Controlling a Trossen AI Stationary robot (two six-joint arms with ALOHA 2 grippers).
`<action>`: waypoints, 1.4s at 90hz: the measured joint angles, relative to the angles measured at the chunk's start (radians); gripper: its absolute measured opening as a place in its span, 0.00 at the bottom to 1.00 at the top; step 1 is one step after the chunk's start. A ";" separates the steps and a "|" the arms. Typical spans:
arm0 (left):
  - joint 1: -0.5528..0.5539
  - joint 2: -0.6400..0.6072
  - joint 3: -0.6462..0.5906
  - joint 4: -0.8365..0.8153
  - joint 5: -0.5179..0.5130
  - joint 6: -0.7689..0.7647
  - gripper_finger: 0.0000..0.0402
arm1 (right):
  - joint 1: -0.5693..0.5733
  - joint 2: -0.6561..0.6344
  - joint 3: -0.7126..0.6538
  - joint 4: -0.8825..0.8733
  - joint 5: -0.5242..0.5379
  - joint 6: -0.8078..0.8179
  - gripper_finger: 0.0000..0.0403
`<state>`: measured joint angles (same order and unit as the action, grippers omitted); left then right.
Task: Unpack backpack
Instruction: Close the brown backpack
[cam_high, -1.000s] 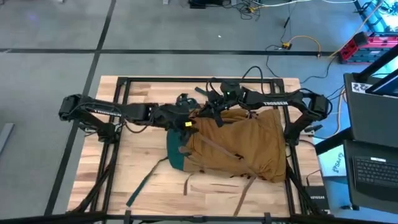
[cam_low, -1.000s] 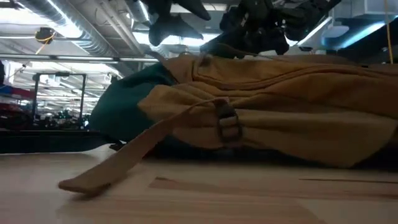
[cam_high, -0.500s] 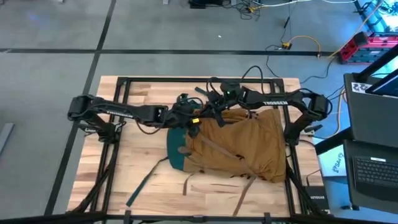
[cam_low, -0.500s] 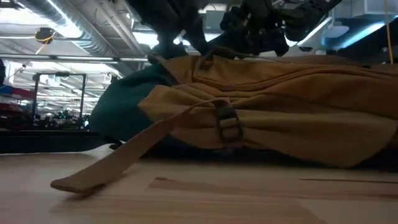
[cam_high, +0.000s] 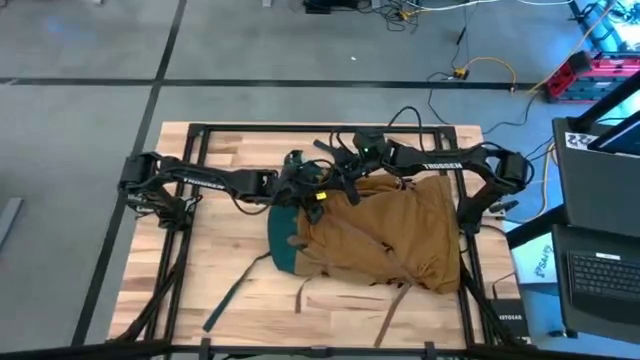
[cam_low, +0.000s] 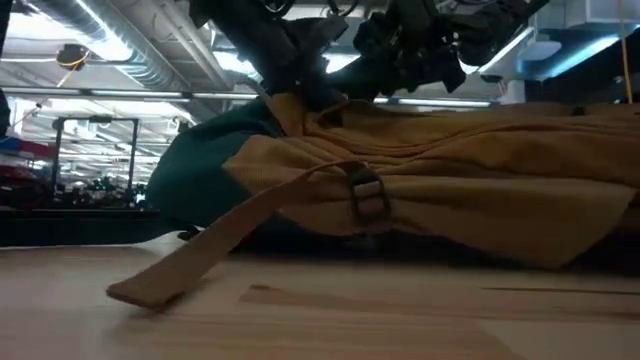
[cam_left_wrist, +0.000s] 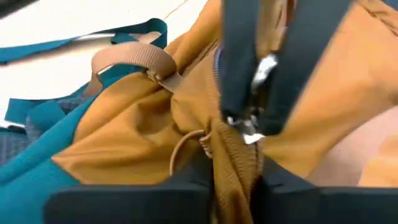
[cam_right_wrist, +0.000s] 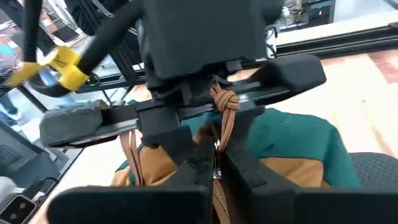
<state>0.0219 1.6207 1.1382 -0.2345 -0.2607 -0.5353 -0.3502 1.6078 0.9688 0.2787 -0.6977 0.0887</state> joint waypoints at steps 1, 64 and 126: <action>0.000 -0.004 0.000 0.000 0.000 0.004 0.05 | -0.002 0.000 0.000 0.000 0.000 -0.001 0.00; -0.037 -0.305 0.003 -0.543 -0.066 -0.063 0.04 | -0.065 -0.004 0.004 -0.023 0.150 -0.019 0.00; -0.117 -0.513 0.002 -1.092 -0.195 -0.423 0.04 | -0.080 -0.003 0.004 -0.241 0.182 -0.072 0.00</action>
<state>-0.0952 1.1074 1.1404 -1.3266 -0.4553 -0.9585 -0.4297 1.6051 0.9726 0.0378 -0.5159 0.0166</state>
